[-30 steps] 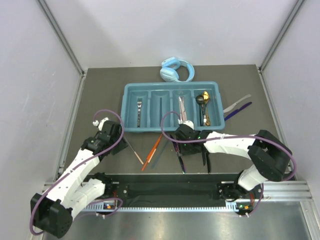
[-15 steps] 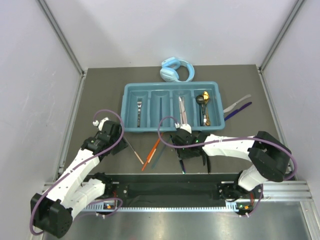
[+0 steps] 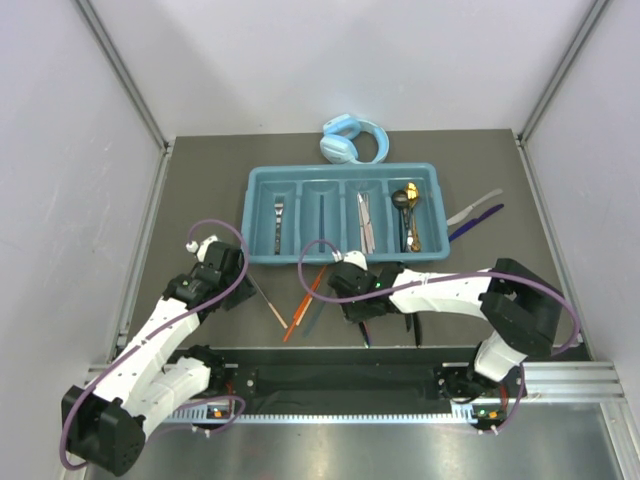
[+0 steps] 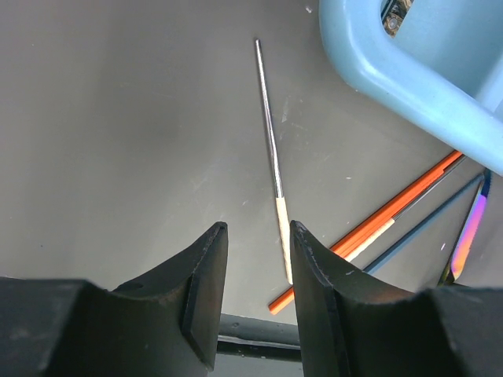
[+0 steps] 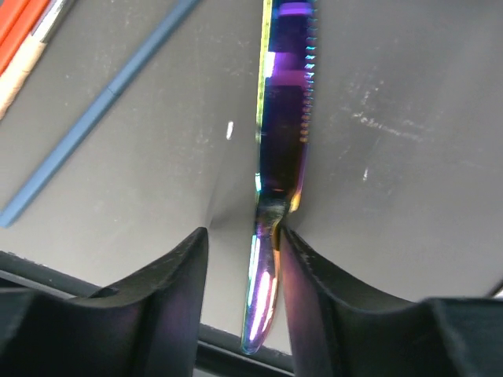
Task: Sort the eating utensils into containers
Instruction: Pick up the knife at the center of the board.
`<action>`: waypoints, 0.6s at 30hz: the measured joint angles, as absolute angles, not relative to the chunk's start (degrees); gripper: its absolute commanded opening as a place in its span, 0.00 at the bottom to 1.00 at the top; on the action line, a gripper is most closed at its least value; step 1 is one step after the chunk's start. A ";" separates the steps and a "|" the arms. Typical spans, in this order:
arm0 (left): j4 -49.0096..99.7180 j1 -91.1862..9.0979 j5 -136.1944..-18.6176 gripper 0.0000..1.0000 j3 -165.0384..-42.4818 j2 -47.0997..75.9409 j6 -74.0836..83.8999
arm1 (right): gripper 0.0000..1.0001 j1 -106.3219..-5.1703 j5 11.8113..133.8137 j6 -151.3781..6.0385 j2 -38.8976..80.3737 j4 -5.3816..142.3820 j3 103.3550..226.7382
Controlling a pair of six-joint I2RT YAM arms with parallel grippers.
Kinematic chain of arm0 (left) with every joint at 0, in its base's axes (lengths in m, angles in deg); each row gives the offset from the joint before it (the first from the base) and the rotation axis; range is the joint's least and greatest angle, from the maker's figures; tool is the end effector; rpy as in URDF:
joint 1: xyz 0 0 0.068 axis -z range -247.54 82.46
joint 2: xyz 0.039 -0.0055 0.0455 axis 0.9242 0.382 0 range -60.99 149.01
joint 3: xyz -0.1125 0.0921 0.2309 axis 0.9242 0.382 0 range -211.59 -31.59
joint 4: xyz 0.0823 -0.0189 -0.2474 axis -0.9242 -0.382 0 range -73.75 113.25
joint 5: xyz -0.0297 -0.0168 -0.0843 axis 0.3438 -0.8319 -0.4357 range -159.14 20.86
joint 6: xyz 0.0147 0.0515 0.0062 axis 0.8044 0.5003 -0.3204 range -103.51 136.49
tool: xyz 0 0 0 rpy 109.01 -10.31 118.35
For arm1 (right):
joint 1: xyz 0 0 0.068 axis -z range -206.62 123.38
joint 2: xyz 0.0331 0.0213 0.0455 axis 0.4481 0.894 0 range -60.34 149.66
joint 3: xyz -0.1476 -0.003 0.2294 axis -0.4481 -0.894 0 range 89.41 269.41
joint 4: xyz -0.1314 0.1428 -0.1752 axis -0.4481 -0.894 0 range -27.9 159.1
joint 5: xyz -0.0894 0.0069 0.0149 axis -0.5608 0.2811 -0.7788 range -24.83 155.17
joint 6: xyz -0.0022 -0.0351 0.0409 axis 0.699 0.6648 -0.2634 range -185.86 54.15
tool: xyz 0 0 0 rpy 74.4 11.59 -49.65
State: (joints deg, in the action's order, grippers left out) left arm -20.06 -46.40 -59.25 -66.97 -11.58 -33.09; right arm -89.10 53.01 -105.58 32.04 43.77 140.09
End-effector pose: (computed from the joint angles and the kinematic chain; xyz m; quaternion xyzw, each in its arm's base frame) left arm 0.1508 -0.0516 0.2209 -0.2583 0.9208 -0.0946 0.2764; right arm 0.1436 0.2593 0.1588 -0.1715 0.9595 0.0889 0.2051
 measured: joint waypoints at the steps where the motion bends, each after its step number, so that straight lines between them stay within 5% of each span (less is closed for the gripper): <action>1: -20.06 -46.40 -59.25 0.43 -66.97 -11.58 -33.09 | 0.37 -89.14 53.03 -105.58 32.08 44.01 140.09; 8: -20.06 -46.40 -59.25 0.43 -66.94 -11.58 -33.09 | 0.34 -89.14 53.10 -106.10 32.25 45.11 139.10; 9: -20.06 -46.40 -59.25 0.43 -66.94 -11.58 -33.09 | 0.29 -89.14 53.10 -106.17 32.06 45.44 138.84; 10: -20.06 -46.40 -59.25 0.43 -66.94 -11.58 -33.09 | 0.08 -89.14 53.07 -106.17 31.90 45.68 138.56; 11: -20.06 -46.40 -59.25 0.43 -66.94 -11.58 -33.09 | 0.04 -89.14 52.90 -106.19 31.84 45.74 138.43; 18: -20.06 -46.40 -59.25 0.42 -66.94 -11.58 -33.07 | 0.00 -89.10 52.81 -106.83 31.51 46.46 137.73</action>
State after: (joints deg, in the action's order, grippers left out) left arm -20.06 -46.40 -59.25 -66.94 -11.58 -33.07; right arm -89.10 52.81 -106.83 31.51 46.46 137.73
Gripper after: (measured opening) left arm 0.426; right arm 0.040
